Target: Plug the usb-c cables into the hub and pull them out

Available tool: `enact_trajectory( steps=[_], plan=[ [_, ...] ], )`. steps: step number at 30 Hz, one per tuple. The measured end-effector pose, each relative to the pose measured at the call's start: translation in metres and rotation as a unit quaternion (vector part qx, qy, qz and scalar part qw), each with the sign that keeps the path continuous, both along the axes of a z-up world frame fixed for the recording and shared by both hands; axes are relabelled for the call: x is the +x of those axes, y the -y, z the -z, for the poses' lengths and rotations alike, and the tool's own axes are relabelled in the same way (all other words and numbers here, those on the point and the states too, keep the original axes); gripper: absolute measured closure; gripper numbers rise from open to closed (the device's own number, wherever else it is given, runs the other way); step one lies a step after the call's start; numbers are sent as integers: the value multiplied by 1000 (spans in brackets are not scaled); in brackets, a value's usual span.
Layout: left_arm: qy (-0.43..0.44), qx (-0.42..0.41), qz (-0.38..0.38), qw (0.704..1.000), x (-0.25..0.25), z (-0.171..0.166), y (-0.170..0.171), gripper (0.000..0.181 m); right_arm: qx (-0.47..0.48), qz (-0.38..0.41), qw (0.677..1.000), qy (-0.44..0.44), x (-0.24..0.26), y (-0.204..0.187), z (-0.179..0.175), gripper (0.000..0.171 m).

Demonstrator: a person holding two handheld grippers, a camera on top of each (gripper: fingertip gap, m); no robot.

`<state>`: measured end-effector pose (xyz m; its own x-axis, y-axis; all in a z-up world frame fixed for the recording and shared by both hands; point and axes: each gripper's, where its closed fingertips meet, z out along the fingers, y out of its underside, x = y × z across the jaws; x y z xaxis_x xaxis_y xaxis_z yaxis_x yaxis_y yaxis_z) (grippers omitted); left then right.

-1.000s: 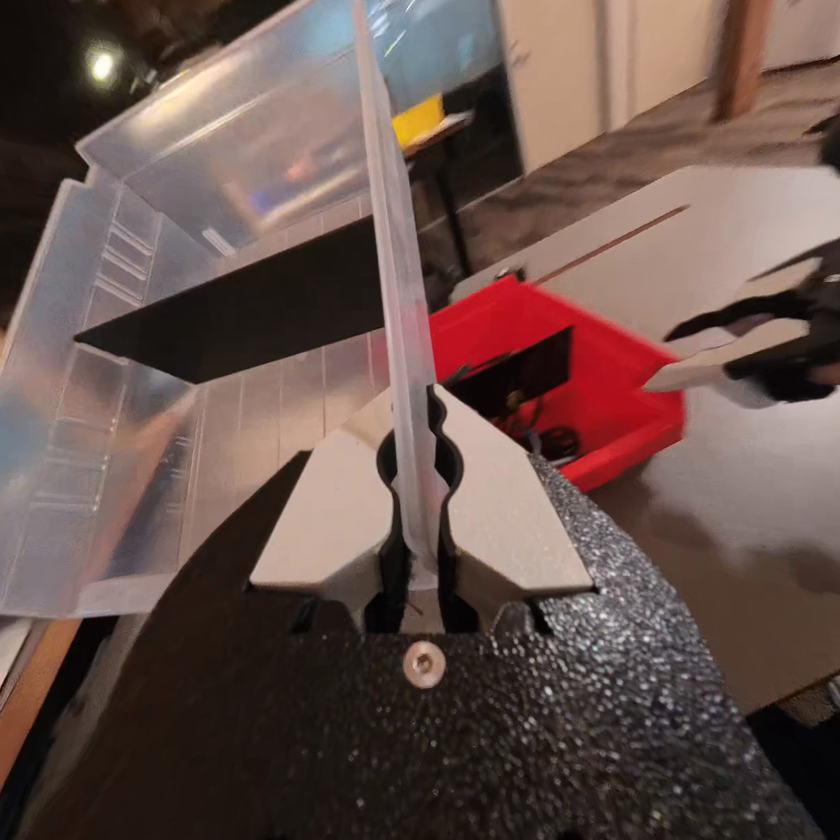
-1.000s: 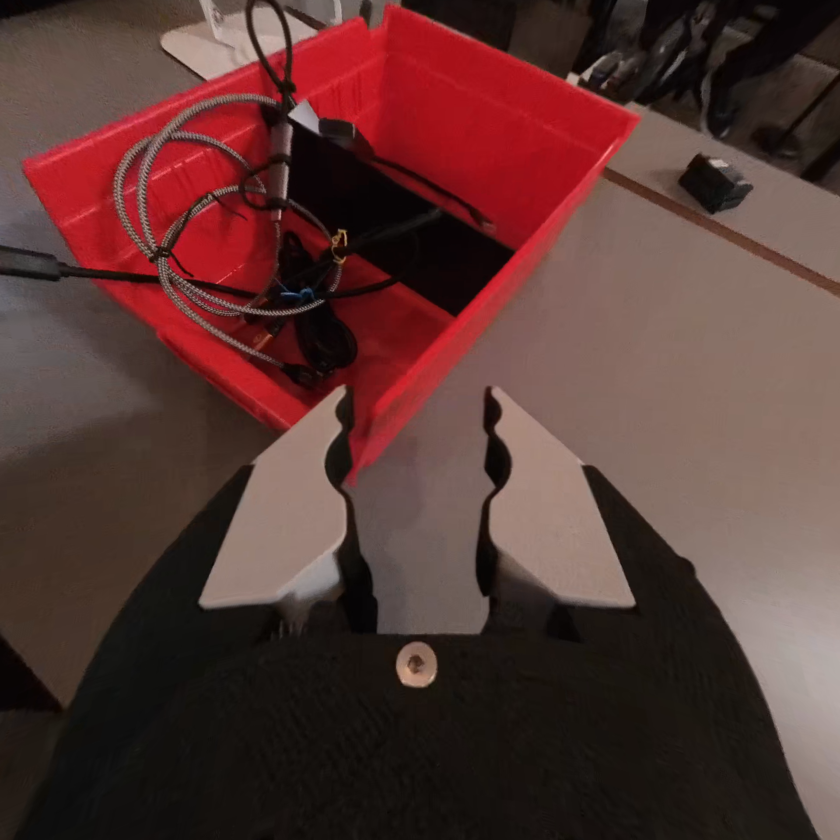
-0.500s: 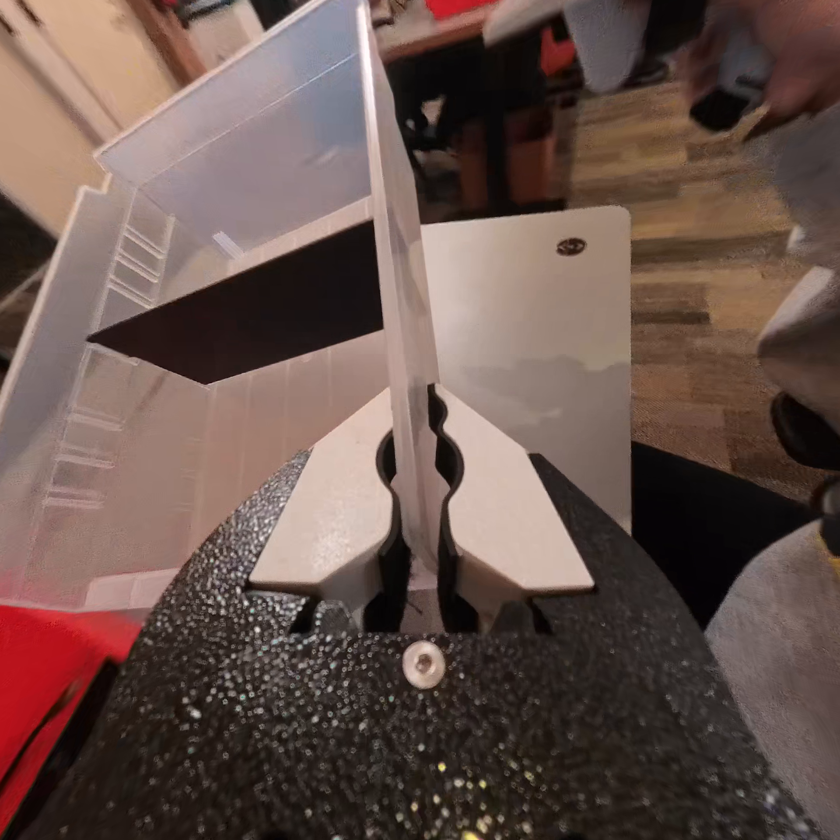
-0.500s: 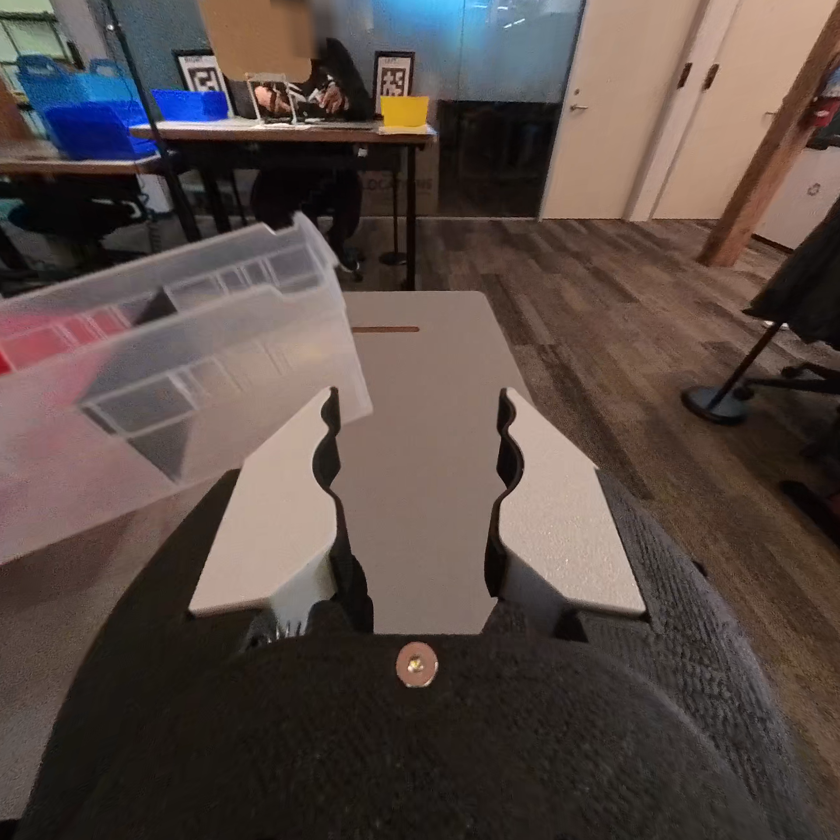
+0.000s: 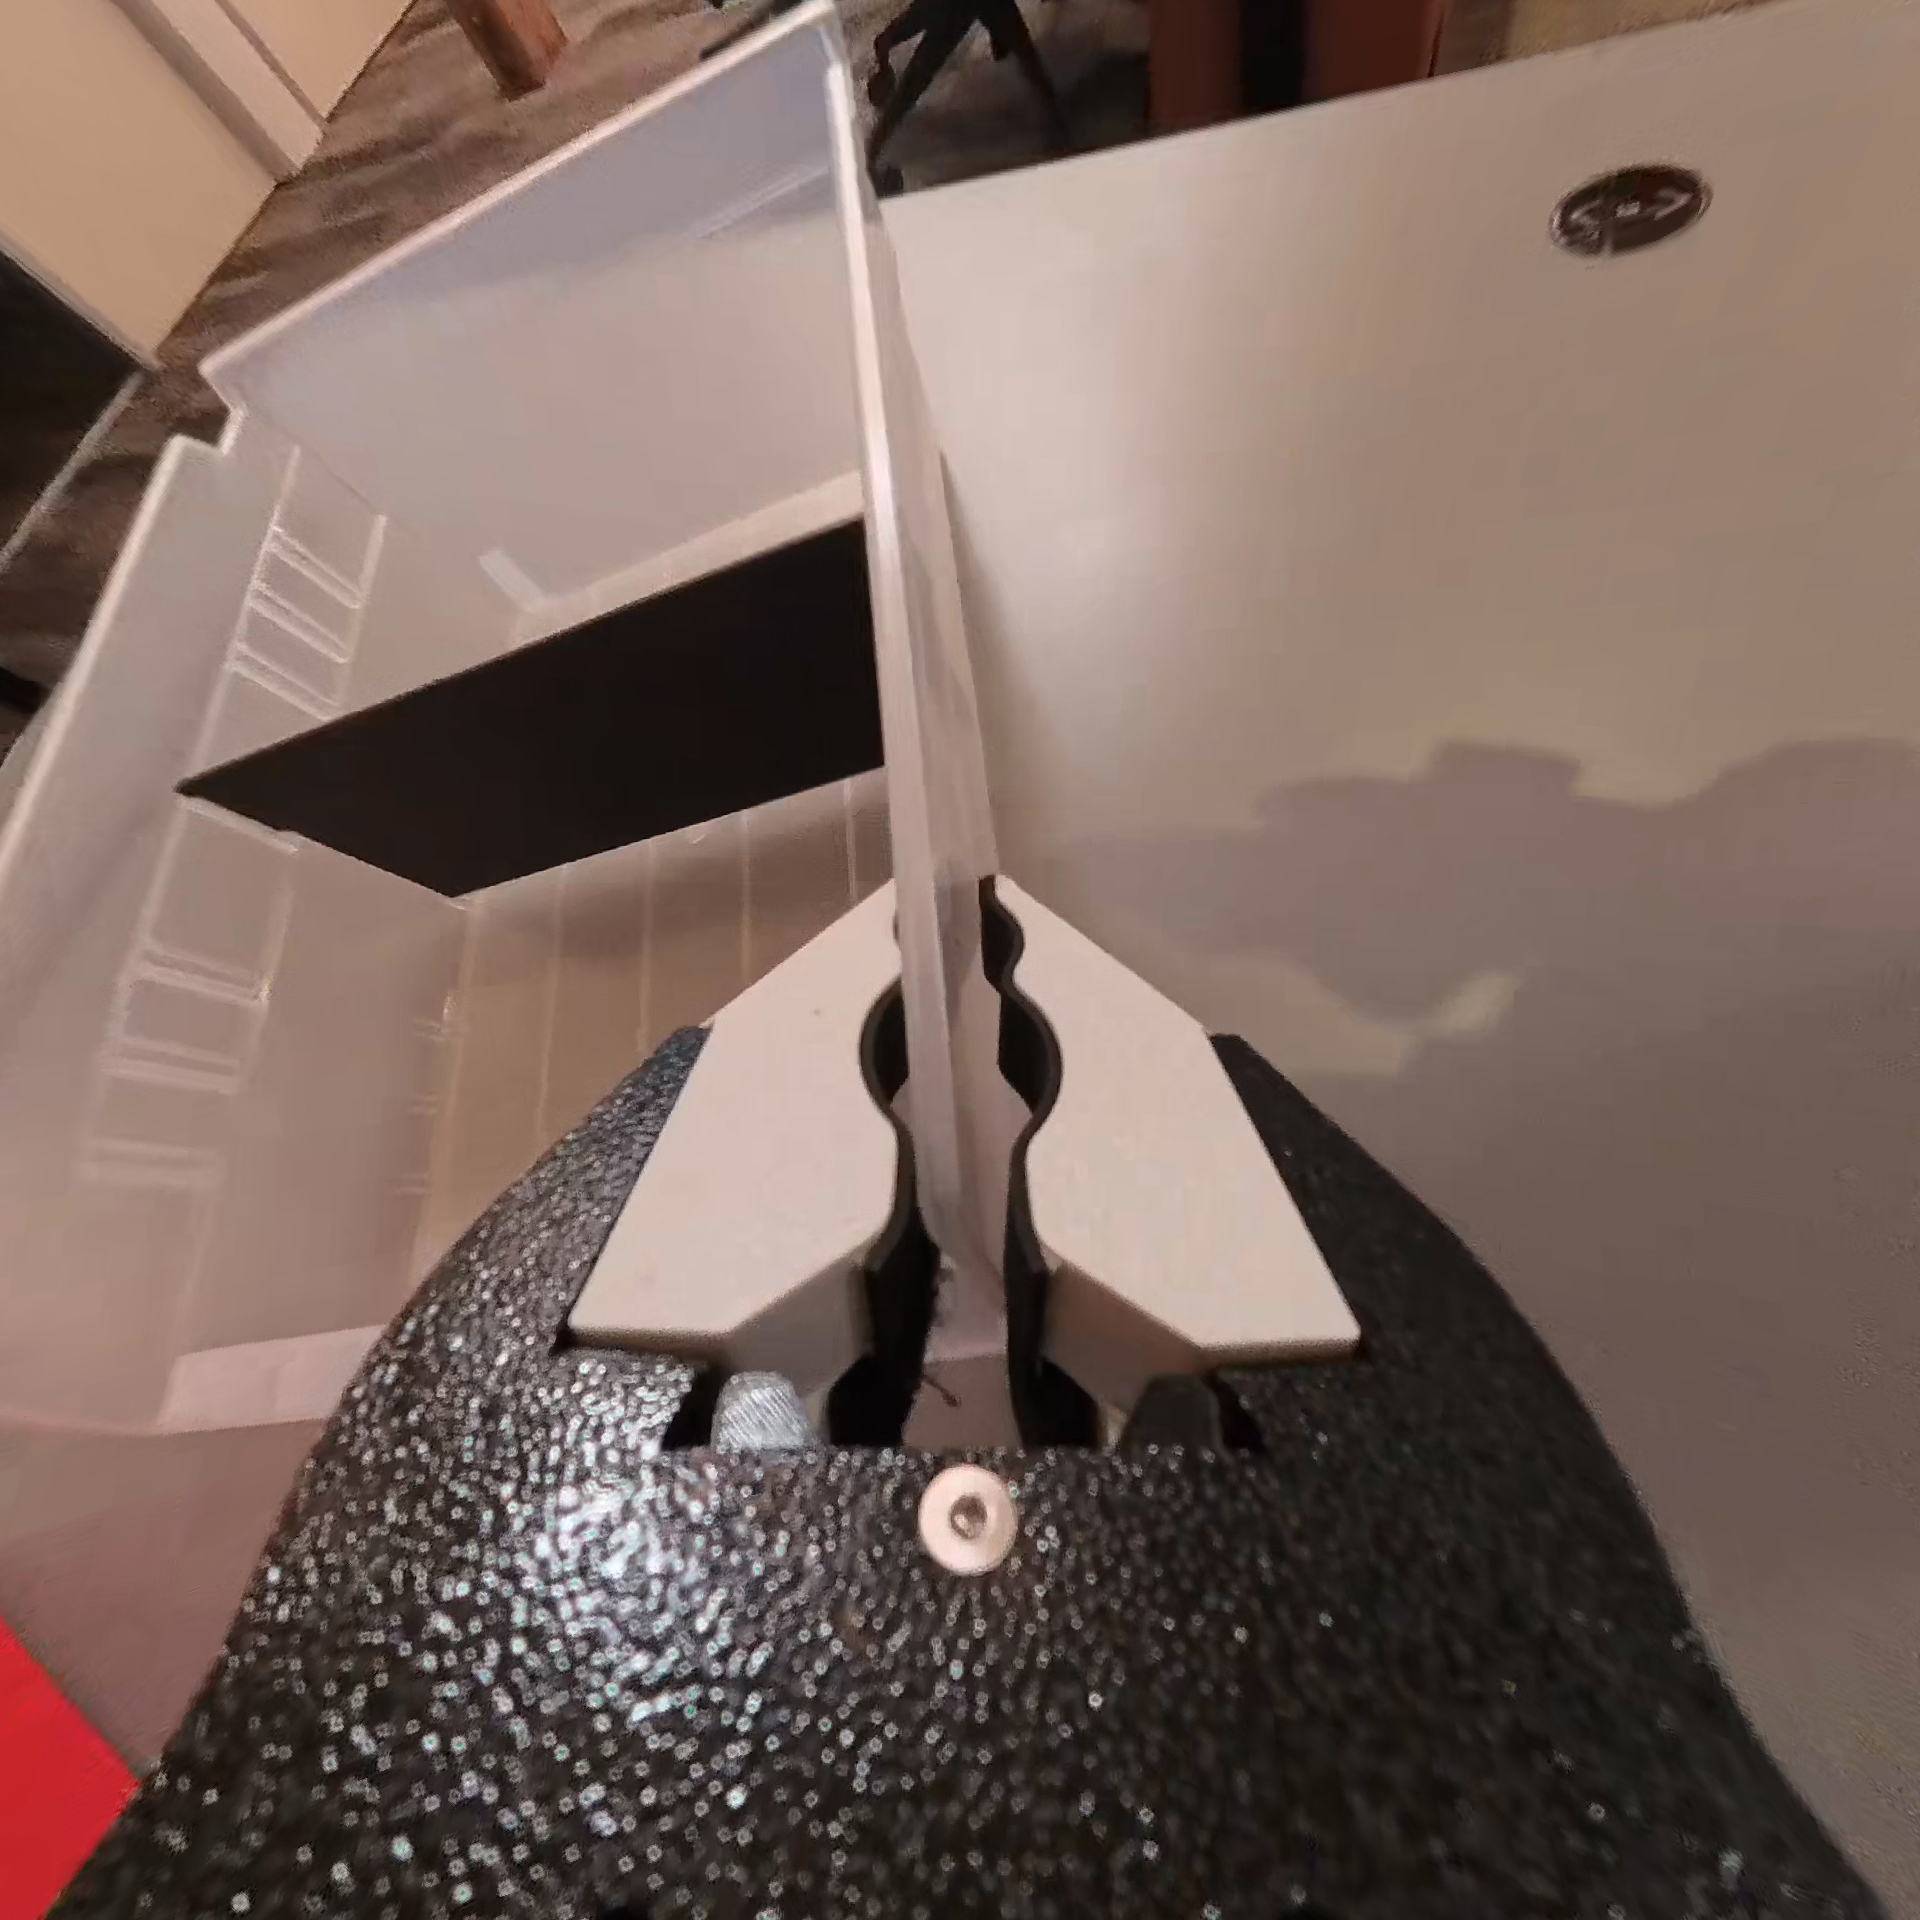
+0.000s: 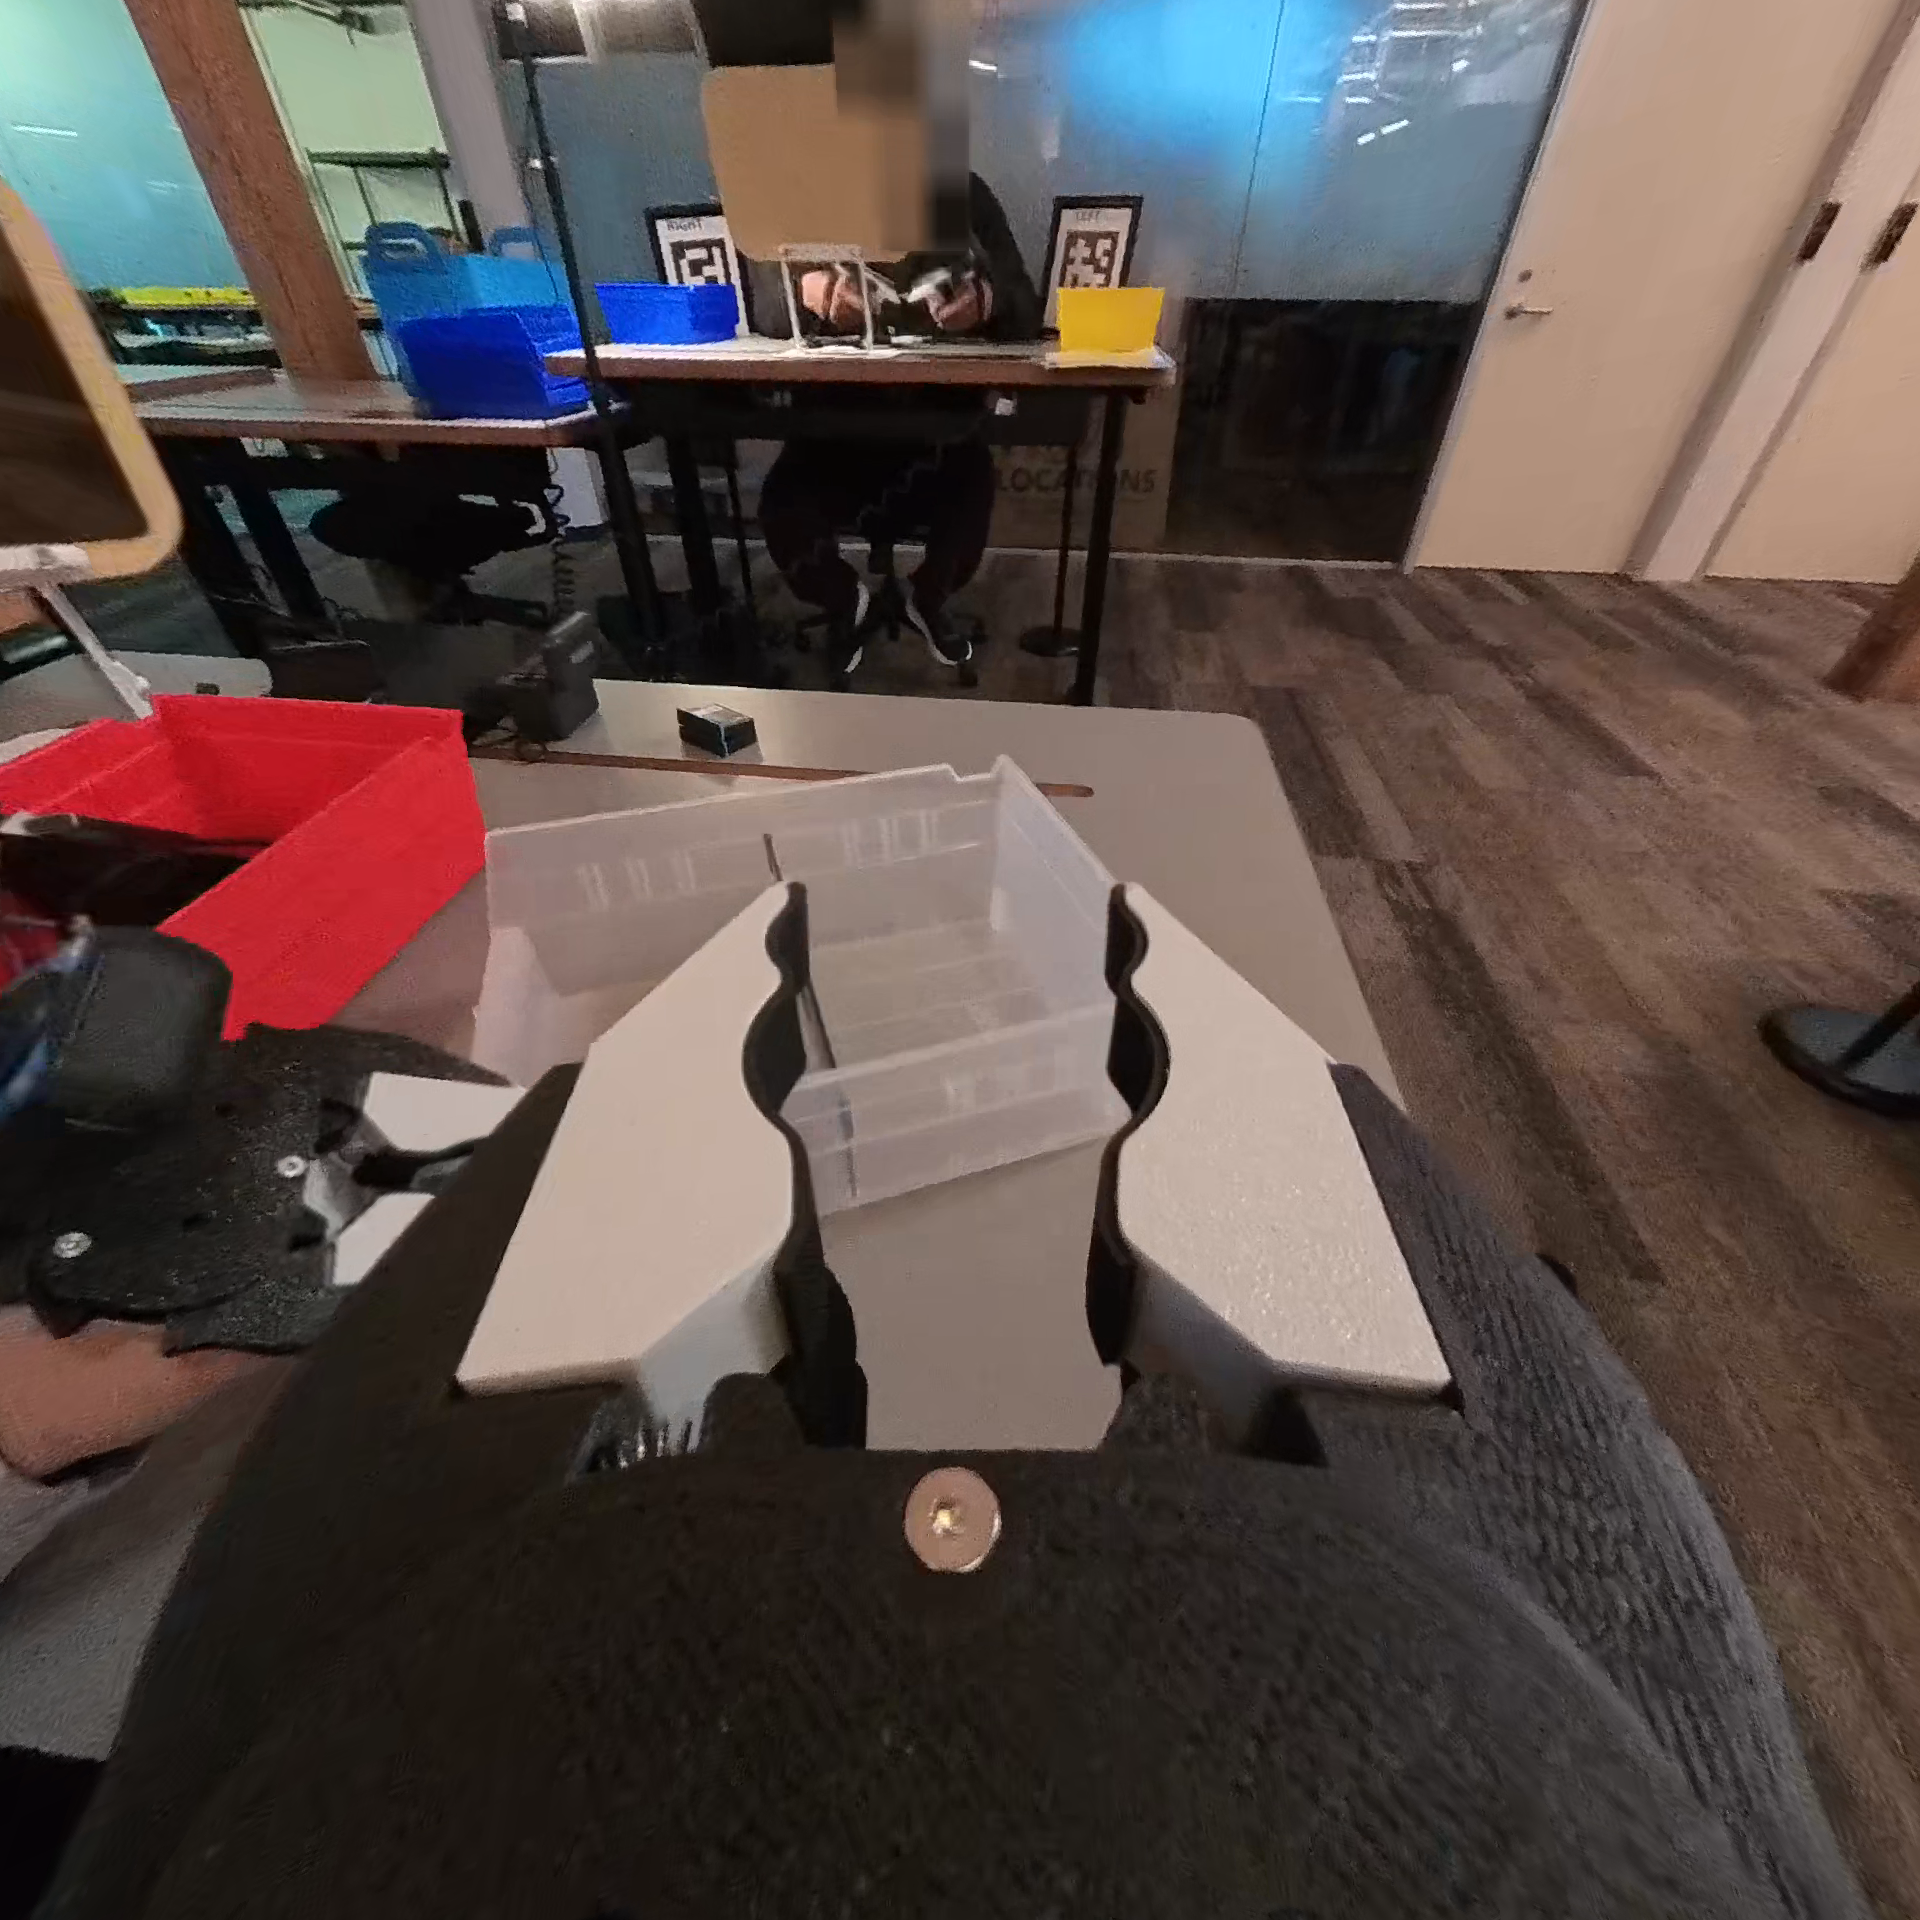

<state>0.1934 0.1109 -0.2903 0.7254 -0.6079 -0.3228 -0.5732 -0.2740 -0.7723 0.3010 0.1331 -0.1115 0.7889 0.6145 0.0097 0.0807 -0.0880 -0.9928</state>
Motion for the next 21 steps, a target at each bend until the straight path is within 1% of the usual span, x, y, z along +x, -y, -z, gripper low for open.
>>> enact_trajectory(
  steps=[1,2,3,4,5,6,8,10,12,14,15,16,17,18,19,20,21],
  plan=[
    [11,10,-4,1000,0,-2,-1,175,11,-7,1000,0,-7,2,-3,113],
    [25,4,-6,1000,0,-5,2,171,19,-13,1000,1,-12,6,-7,111],
    [42,-5,-1,999,1,-10,8,143,24,-16,1000,2,-17,9,-8,108],
    [58,0,-3,998,-2,-20,15,108,28,-17,999,4,-22,12,-9,104],
    [67,15,0,998,-8,-32,25,87,33,-14,999,6,-28,14,-11,97],
    [71,43,-1,997,-18,-48,36,79,39,-10,999,6,-35,16,-12,88],
    [84,116,-23,989,-51,-82,61,74,55,-19,998,6,-55,26,-10,84],
    [100,156,-61,981,-93,-107,88,72,76,-13,997,21,-76,34,-1,79],
    [107,182,-121,970,-145,-120,114,70,90,11,995,42,-91,37,16,67],
    [99,211,-202,951,-206,-126,141,70,75,34,996,42,-107,39,37,50],
    [93,228,-249,936,-240,-128,156,74,57,41,997,34,-115,41,49,43],
    [94,240,-293,921,-273,-128,170,81,40,39,998,23,-127,45,61,39],
    [100,245,-336,904,-304,-125,182,83,25,34,999,12,-141,51,72,36],
    [108,238,-376,889,-333,-116,192,88,16,35,999,7,-152,57,82,35],
    [117,220,-409,878,-358,-104,198,102,15,45,999,9,-160,62,91,35],
    [129,201,-438,866,-379,-91,202,103,21,64,998,18,-164,63,98,36],
    [142,183,-449,863,-391,-78,203,103,32,85,995,31,-165,60,102,38]
  ],
)
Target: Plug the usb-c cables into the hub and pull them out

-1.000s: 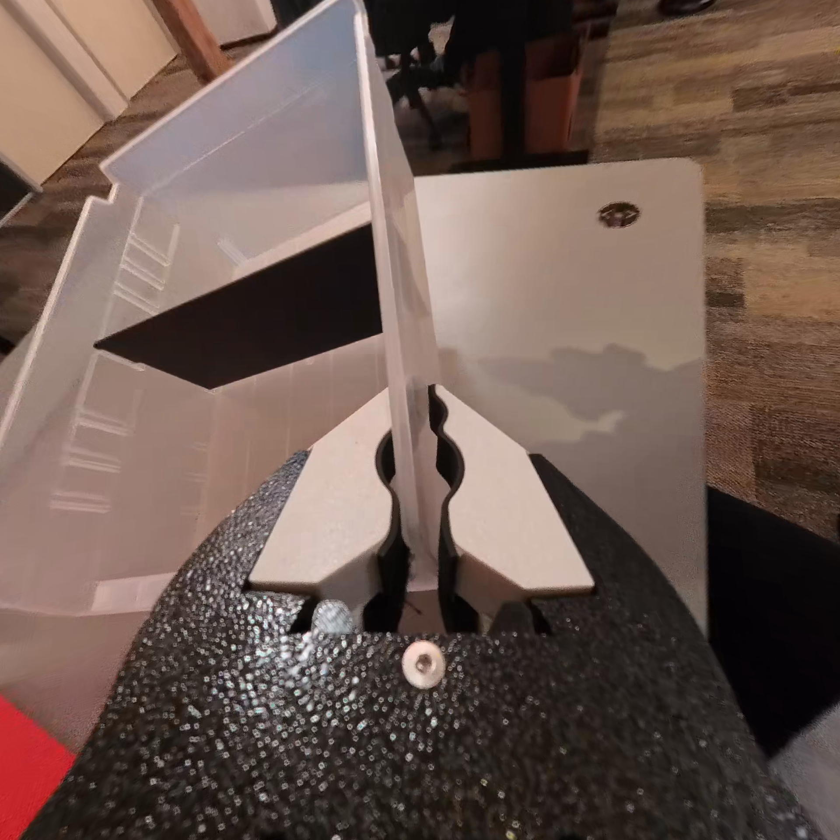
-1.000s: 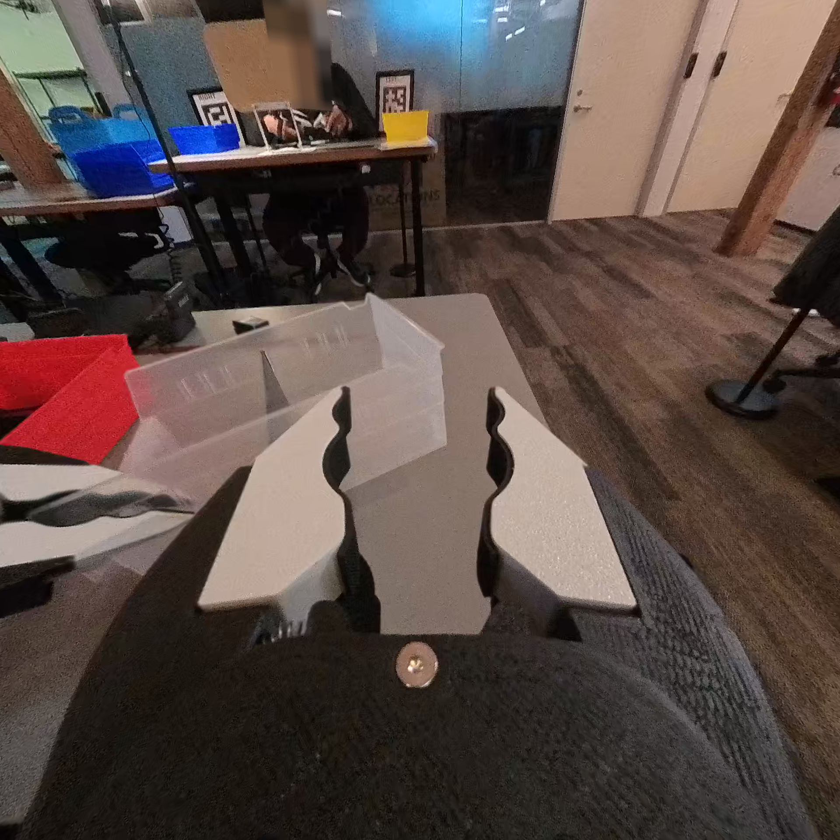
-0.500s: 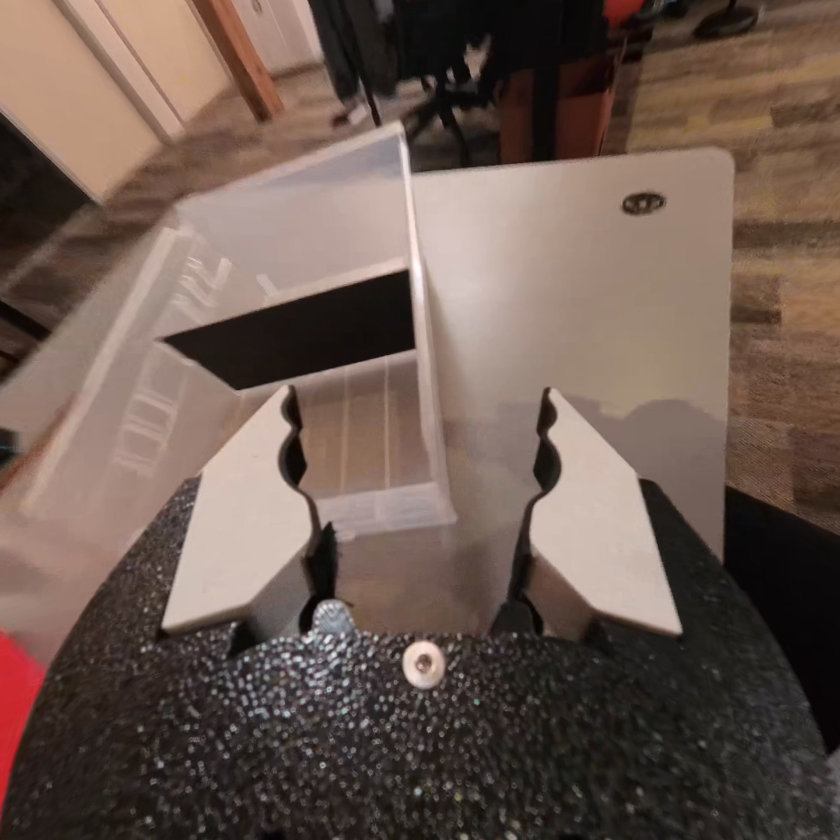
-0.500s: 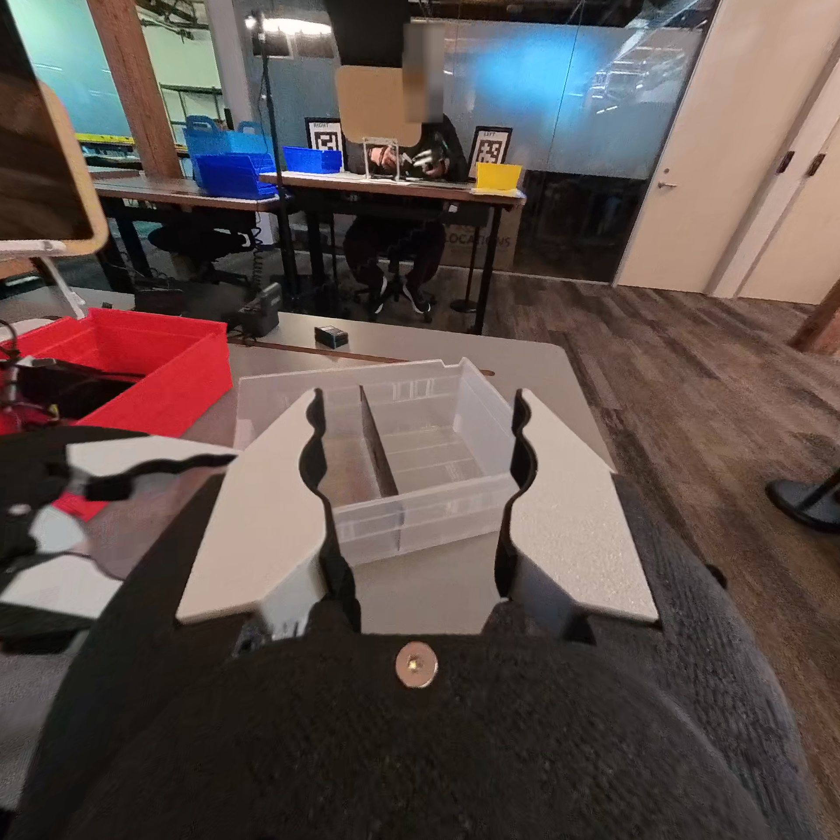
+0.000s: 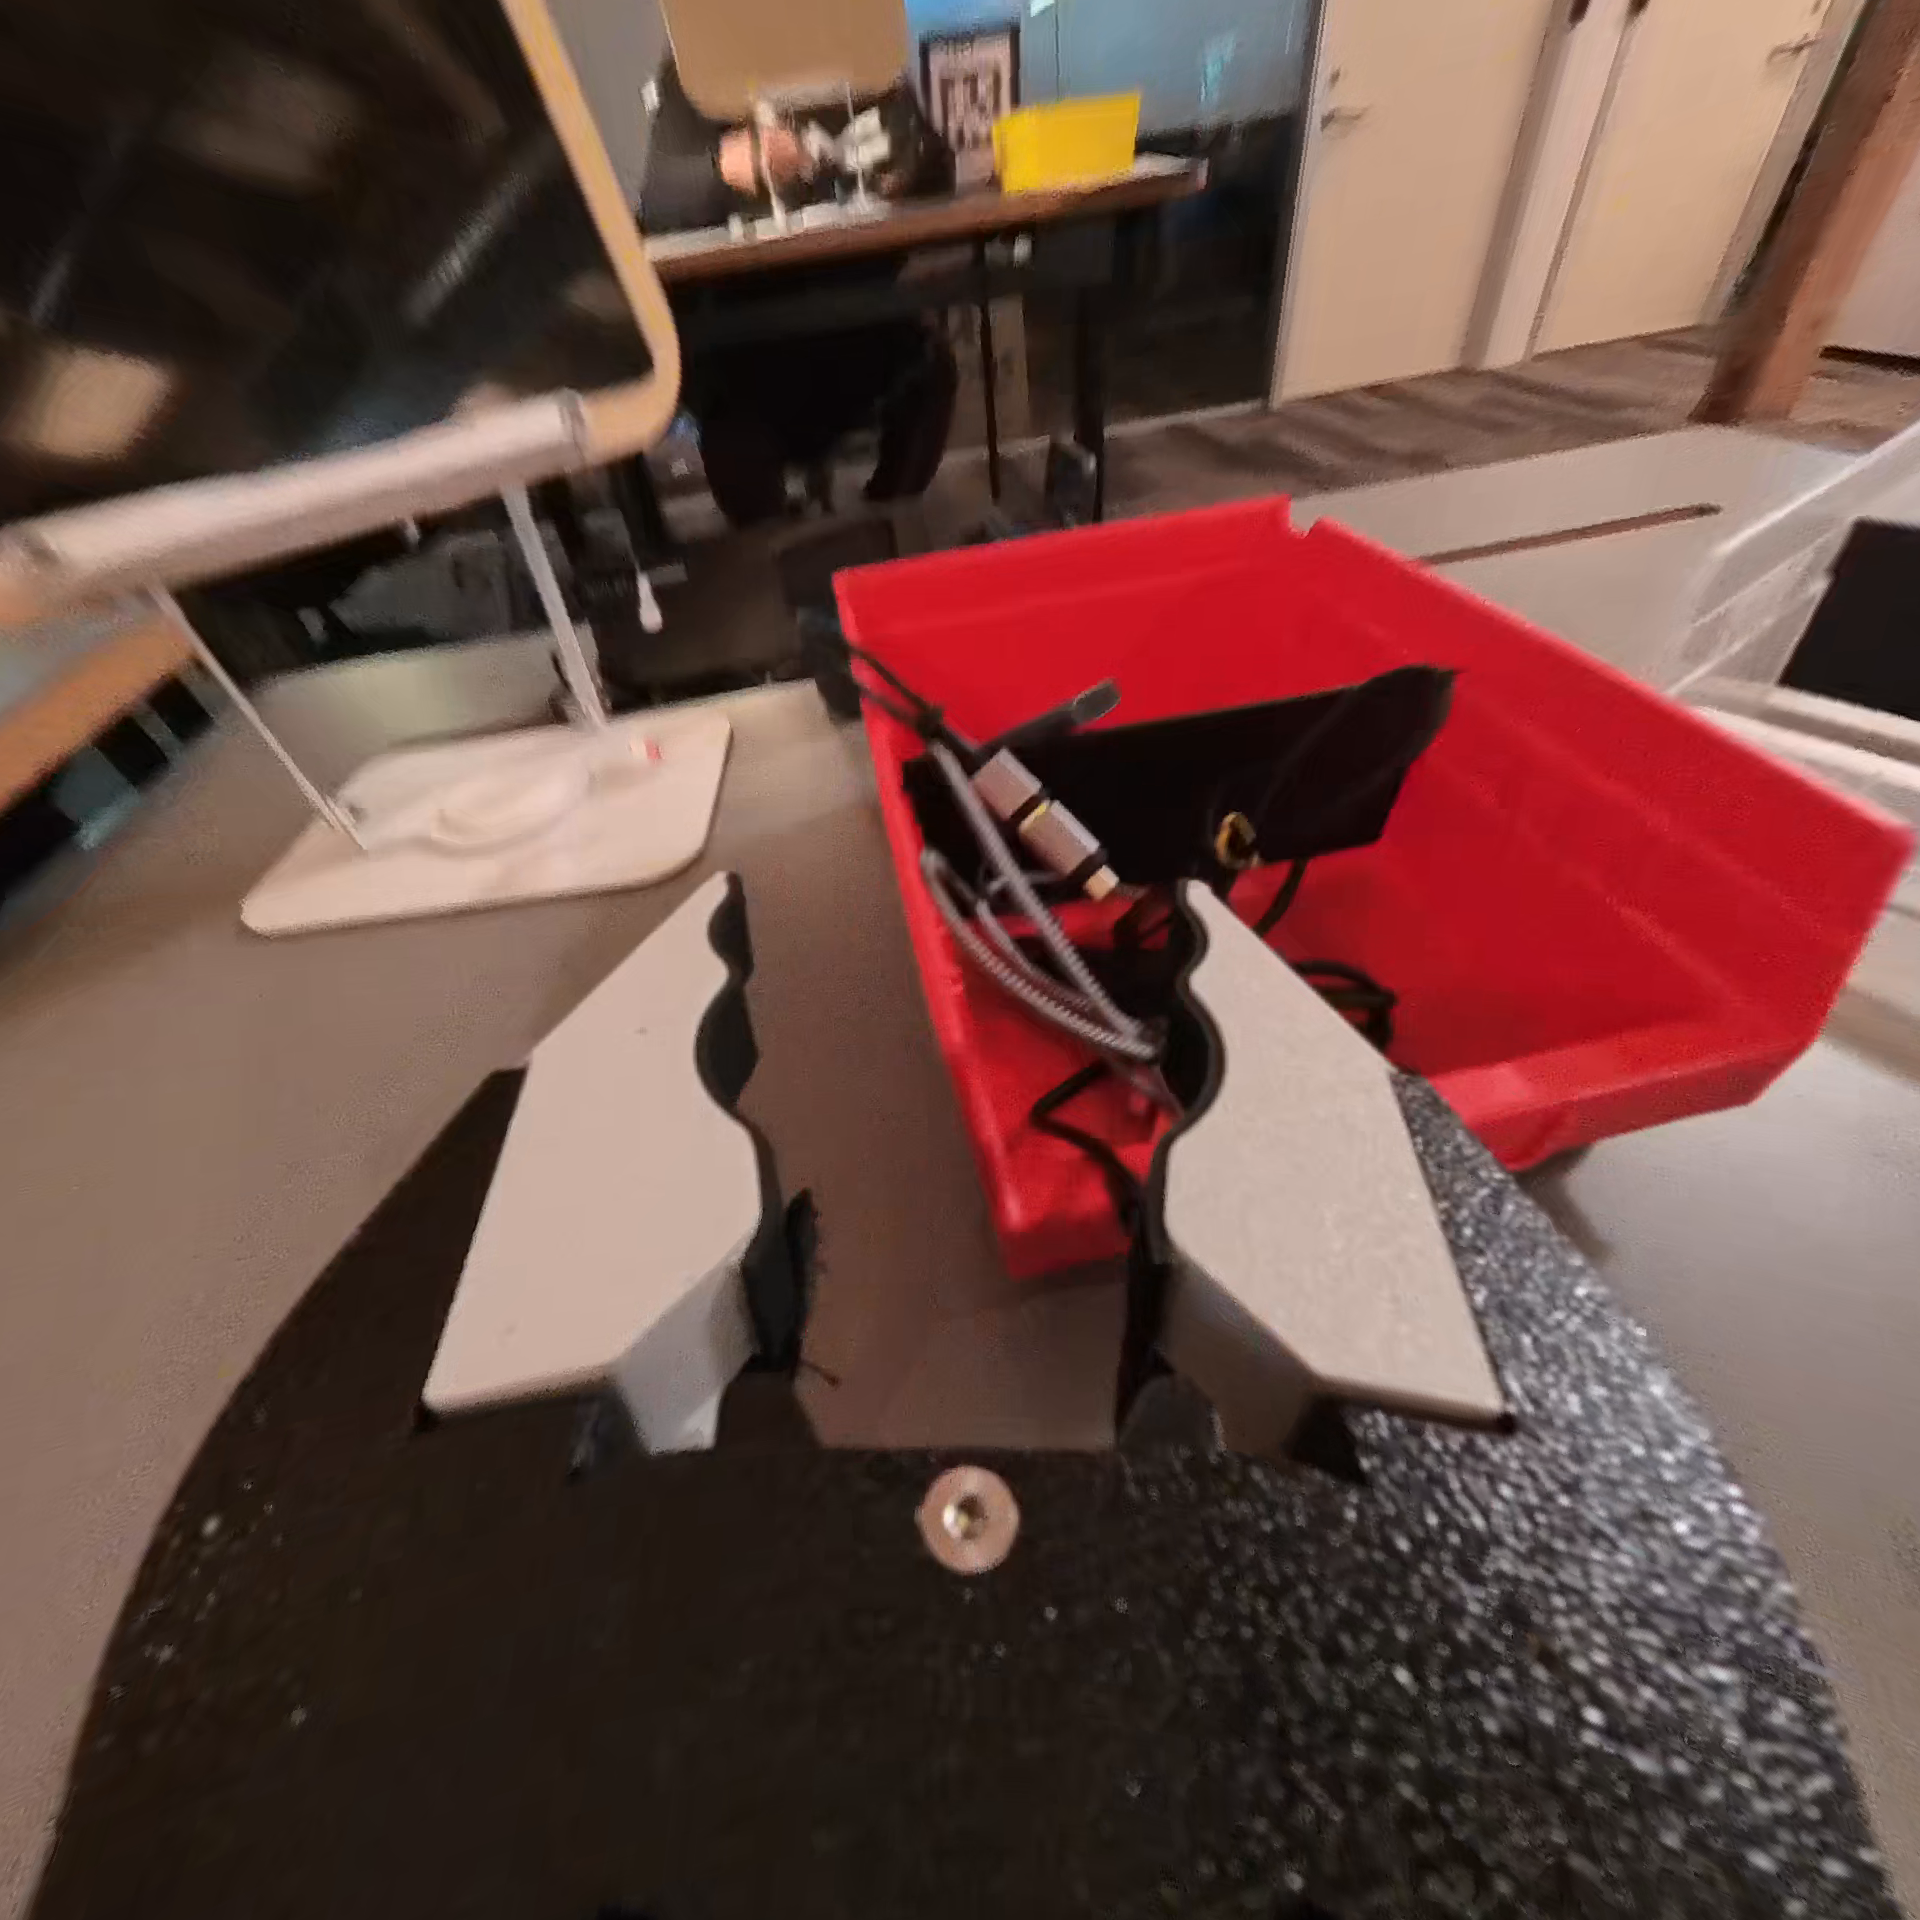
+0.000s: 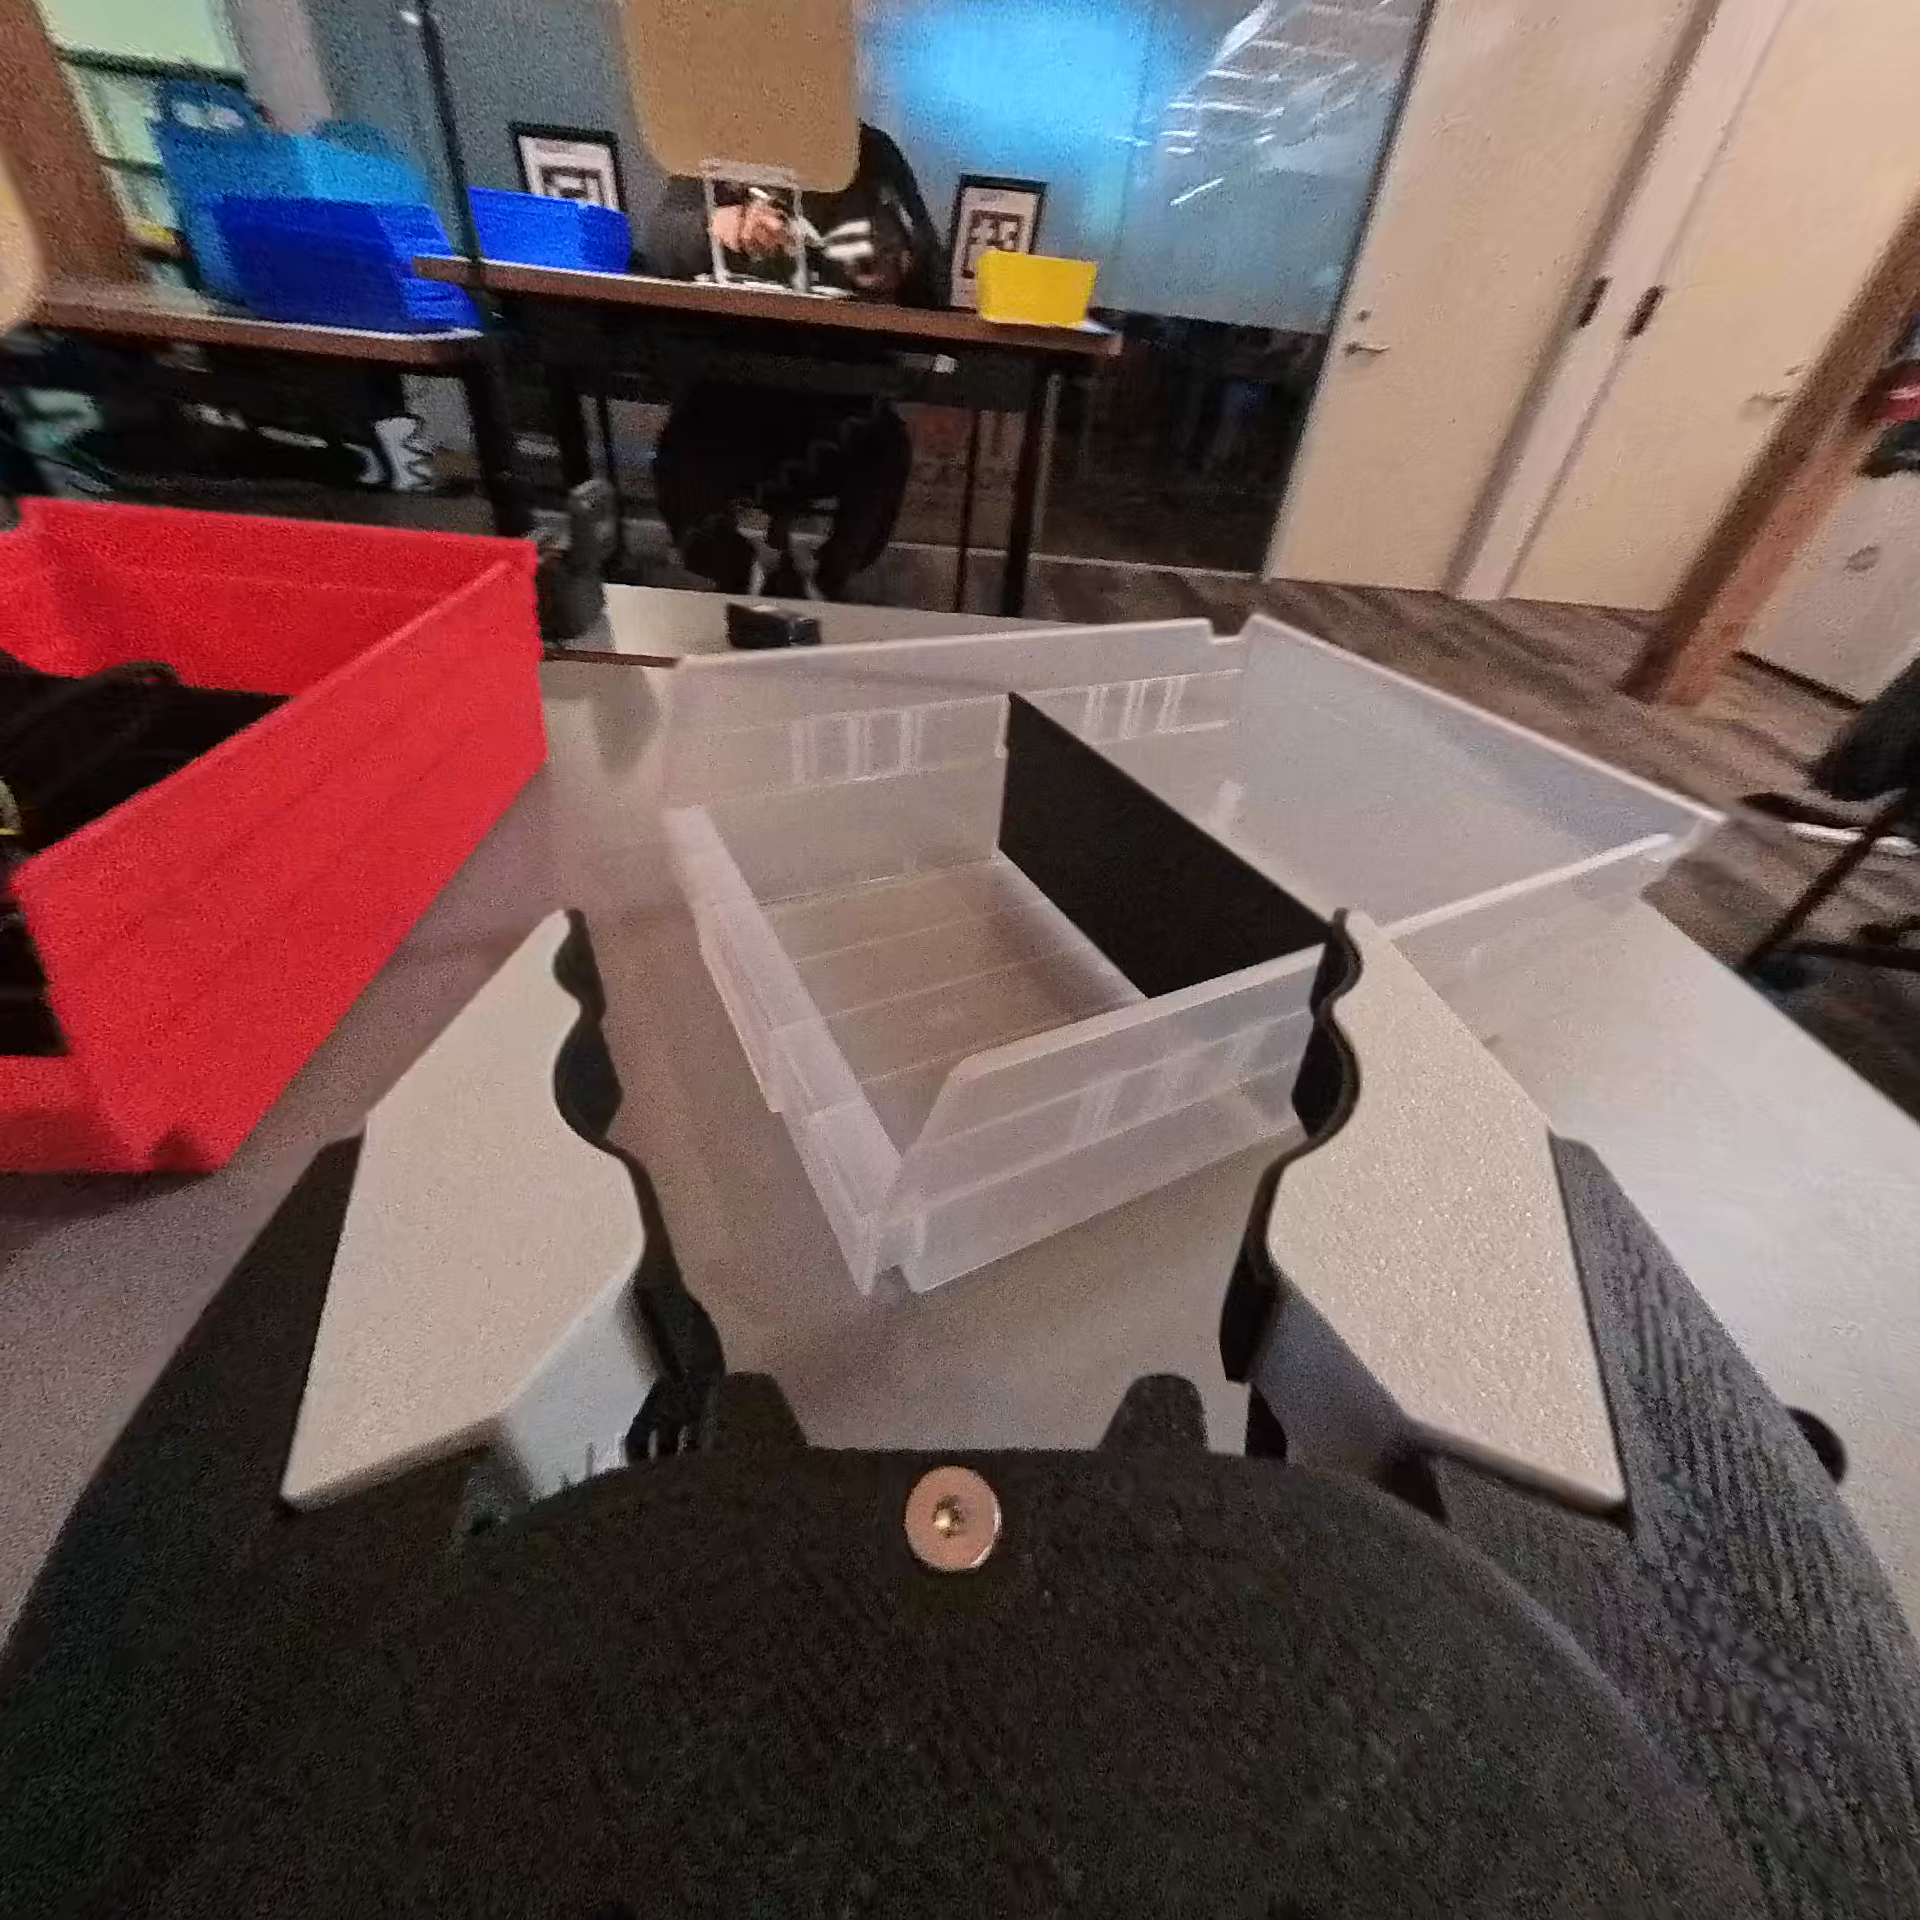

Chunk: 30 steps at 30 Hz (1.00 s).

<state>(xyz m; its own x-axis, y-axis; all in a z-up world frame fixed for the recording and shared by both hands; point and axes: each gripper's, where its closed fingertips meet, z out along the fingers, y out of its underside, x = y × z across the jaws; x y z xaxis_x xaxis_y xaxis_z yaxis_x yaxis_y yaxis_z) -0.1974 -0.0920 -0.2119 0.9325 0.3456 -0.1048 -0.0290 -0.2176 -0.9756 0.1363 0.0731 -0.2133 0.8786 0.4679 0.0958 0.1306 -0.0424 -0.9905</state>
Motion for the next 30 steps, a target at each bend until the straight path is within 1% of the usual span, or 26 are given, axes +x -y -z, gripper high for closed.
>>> enact_trajectory(
  steps=[2,4,5,7,9,11,12,13,15,17,20,23,25,27,30],
  plan=[
    [38,-20,8,999,-11,20,-5,104,15,38,999,21,5,-10,5,45],
    [66,-50,37,996,-9,35,-14,104,-19,49,998,23,10,-22,18,52],
    [67,-63,38,995,-10,41,-17,112,-40,42,998,17,10,-26,23,61],
    [58,-80,36,994,-13,45,-19,135,-38,51,998,26,19,-29,24,80],
    [51,-75,52,995,-10,44,-21,165,-41,52,997,43,31,-31,24,101],
    [38,-65,44,996,-13,45,-19,167,-58,26,997,46,38,-29,25,106],
    [28,-64,37,997,-15,45,-17,168,-69,27,996,45,45,-30,24,119],
    [18,-66,31,997,-17,46,-15,169,-83,16,995,43,50,-29,24,121],
    [6,-72,23,997,-22,46,-11,169,-129,-19,991,28,55,-29,28,131],
    [7,-75,16,997,-28,46,-5,169,-147,-21,988,32,70,-34,29,140],
    [8,-77,-9,997,-44,45,10,169,-158,7,986,54,100,-46,29,151],
    [4,-82,-43,996,-66,45,33,168,-171,19,982,74,130,-58,30,157],
    [7,-85,-60,995,-83,44,49,168,-184,-7,979,91,143,-65,31,158],
    [14,-86,-75,993,-99,43,65,168,-187,-50,973,122,153,-72,31,158],
    [23,-90,-79,993,-120,43,82,168,-195,-90,964,159,166,-83,32,159]
  ],
)
